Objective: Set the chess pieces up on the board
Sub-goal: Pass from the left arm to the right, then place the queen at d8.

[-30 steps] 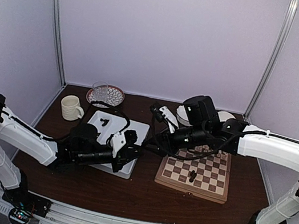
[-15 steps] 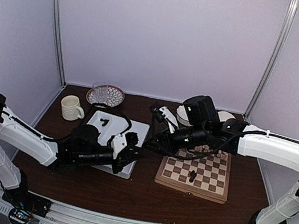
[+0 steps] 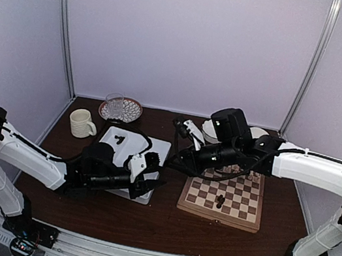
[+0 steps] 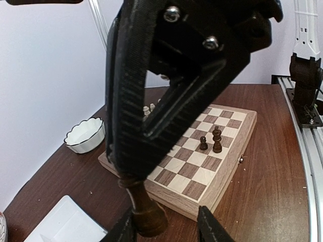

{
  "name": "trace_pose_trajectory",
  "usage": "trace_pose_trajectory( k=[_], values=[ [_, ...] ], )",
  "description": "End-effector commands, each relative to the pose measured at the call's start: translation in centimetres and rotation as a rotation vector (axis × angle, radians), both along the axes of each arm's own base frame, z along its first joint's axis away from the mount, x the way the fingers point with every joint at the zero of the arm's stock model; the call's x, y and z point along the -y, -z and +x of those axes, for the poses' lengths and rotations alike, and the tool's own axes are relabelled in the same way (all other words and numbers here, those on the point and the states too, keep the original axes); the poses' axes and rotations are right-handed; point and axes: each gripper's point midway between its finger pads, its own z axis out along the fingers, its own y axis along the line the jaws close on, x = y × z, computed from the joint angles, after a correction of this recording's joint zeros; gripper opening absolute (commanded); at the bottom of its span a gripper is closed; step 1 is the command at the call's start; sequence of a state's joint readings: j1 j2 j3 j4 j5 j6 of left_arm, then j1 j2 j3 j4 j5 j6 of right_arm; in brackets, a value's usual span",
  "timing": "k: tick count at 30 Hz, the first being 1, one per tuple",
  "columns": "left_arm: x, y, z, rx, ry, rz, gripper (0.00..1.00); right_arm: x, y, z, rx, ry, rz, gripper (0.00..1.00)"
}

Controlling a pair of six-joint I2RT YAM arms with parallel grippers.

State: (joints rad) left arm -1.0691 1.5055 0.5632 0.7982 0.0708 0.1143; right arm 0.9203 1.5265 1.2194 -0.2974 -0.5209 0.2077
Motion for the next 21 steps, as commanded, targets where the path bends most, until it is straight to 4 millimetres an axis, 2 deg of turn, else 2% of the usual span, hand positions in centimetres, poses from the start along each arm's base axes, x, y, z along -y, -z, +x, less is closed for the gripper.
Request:
trace_pose_trajectory(
  k=[1, 6, 12, 16, 21],
  values=[
    [0.5, -1.5, -0.1, 0.026, 0.008, -0.046, 0.46, 1.0, -1.6, 1.1, 0.058, 0.045, 0.028, 0.0],
    [-0.3, -2.1, 0.3, 0.034, -0.034, -0.063, 0.56, 3.7, -2.0, 1.7, 0.134, 0.111, -0.039, 0.0],
    [-1.4, -2.3, 1.7, -0.008, -0.139, -0.014, 0.57, 8.5, -1.7, 1.8, 0.237, 0.197, -0.189, 0.0],
    [-2.5, -2.1, 2.4, -0.048, -0.207, 0.033, 0.59, 12.8, -0.1, 1.9, 0.254, 0.316, -0.326, 0.0],
    [-3.7, -2.4, 2.9, -0.052, -0.267, 0.034, 0.62, 17.6, 3.4, 1.0, 0.215, 0.455, -0.436, 0.01]
  ],
)
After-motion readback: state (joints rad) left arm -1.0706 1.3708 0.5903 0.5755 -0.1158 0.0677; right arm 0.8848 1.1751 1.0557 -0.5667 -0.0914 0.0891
